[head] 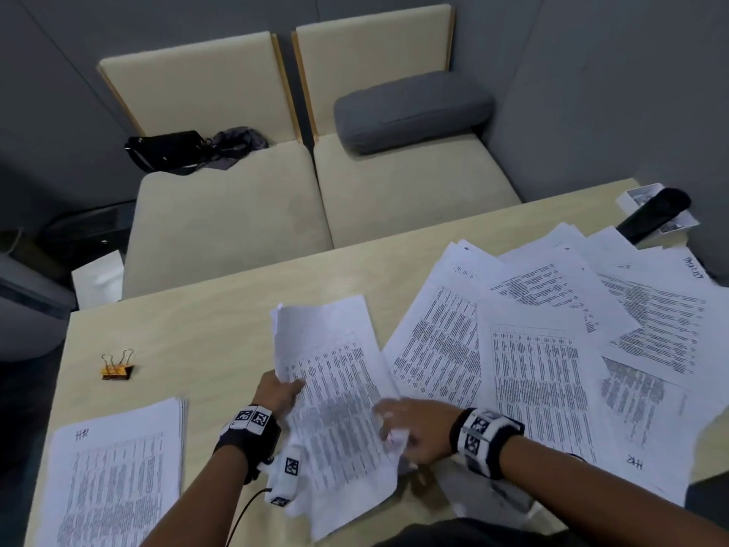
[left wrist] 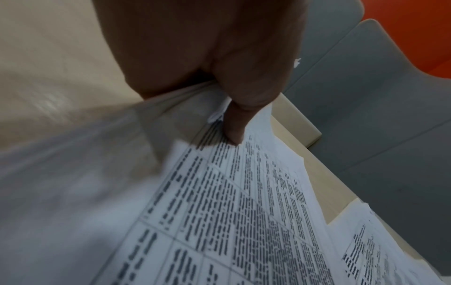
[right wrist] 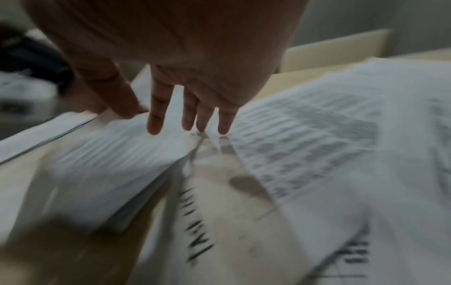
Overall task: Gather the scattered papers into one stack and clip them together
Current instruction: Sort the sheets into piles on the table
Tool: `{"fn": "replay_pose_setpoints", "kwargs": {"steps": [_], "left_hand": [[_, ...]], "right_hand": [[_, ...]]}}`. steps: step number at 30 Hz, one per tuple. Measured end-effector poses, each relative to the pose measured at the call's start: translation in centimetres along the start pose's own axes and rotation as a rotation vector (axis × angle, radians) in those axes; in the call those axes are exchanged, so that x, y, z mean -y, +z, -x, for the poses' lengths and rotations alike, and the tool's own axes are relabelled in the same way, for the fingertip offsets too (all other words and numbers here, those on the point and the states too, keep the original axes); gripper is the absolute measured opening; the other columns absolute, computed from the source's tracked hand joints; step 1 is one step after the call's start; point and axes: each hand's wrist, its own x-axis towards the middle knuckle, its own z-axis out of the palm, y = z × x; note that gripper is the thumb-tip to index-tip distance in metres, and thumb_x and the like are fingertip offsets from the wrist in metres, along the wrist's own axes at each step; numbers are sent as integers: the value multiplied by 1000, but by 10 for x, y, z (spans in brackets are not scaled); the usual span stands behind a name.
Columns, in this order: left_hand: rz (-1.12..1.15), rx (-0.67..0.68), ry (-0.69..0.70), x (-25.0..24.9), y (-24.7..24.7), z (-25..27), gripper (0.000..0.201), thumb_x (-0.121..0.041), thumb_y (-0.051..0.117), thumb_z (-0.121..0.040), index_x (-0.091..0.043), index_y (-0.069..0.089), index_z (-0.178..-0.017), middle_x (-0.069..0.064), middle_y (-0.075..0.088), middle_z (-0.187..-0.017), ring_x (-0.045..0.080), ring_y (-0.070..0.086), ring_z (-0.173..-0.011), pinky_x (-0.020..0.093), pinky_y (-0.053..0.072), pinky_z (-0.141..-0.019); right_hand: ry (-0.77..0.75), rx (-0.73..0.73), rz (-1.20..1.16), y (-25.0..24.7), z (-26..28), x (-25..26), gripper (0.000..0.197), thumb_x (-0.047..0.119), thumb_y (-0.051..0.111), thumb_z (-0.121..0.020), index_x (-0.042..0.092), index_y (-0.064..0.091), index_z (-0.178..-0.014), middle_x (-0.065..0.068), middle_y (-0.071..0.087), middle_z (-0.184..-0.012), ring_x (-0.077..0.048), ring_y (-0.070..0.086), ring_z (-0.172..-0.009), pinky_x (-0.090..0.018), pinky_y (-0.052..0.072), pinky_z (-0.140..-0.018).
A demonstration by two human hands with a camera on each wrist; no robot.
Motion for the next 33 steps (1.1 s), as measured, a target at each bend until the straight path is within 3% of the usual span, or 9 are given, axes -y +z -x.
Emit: {"fn": "replay_pose_setpoints", "kwargs": {"steps": [4,10,15,18,21,24,27,30,33], "left_hand": [[-33,-102,3,6,-13,-9,19,-16,68,-84,2,62,-87,16,64,-72,24,55,-56,24,39,-50],[-28,-135,89,15,-26,-9,28,-16,70,-85,8,61,-74,21,62,-64,26,55,-55,32,43,-58],[41,-136,179,-13,-20,-5,31,-13,69,-86,4,57,-64,24,60,-59,24,54,-51,34,46,-57],[-94,-105,179,-31,-9,-10,28,-17,68,-86,4,59,-70,23,66,-66,33,63,-59,45,56,-65],[-340,-49,214,-43,10,-9,23,-18,63,-86,-4,57,-69,13,62,-64,30,58,-58,34,51,-58],[-449,19,253,-50,26,2,21,-13,59,-88,-5,53,-70,6,52,-59,21,45,-51,26,31,-48],[-437,29,233,-47,31,6,26,-11,60,-88,-6,50,-65,7,53,-56,22,47,-50,24,31,-46],[-433,24,216,-40,28,10,26,-12,61,-88,-7,50,-65,13,57,-62,27,52,-57,28,35,-52],[-472,31,230,-31,26,17,20,-12,60,-89,-6,51,-73,17,58,-75,31,54,-69,31,39,-63]], "right_hand": [[397,-343,-142,-45,24,-46,27,27,54,-88,25,58,-115,4,36,-147,-12,43,-128,-38,38,-110],[1166,-820,-376,-82,101,-140,39,11,64,-79,15,54,-117,-12,41,-134,-32,53,-114,-41,48,-97],[1668,-705,-706,-35,168,-152,115,49,83,-65,9,16,-149,-24,12,-154,-46,22,-141,-59,31,-109],[1708,-681,-706,-3,175,-139,132,60,86,-52,6,14,-149,-25,14,-153,-47,23,-139,-61,31,-106],[1587,-787,-711,16,162,-128,116,54,85,-59,3,23,-144,-24,35,-145,-43,43,-129,-52,45,-100],[1413,-859,-695,15,140,-111,62,39,74,-79,4,48,-122,-19,58,-115,-36,58,-113,-41,49,-91],[1270,-891,-644,7,109,-87,23,26,70,-82,9,55,-83,-11,56,-93,-29,60,-91,-37,52,-85],[1228,-958,-712,1,77,-69,36,21,73,-77,8,58,-108,-14,43,-124,-27,57,-97,-31,51,-88],[1163,-1059,-933,-8,51,-56,68,20,79,-73,9,41,-128,-11,38,-130,-26,53,-105,-28,48,-83]]}}
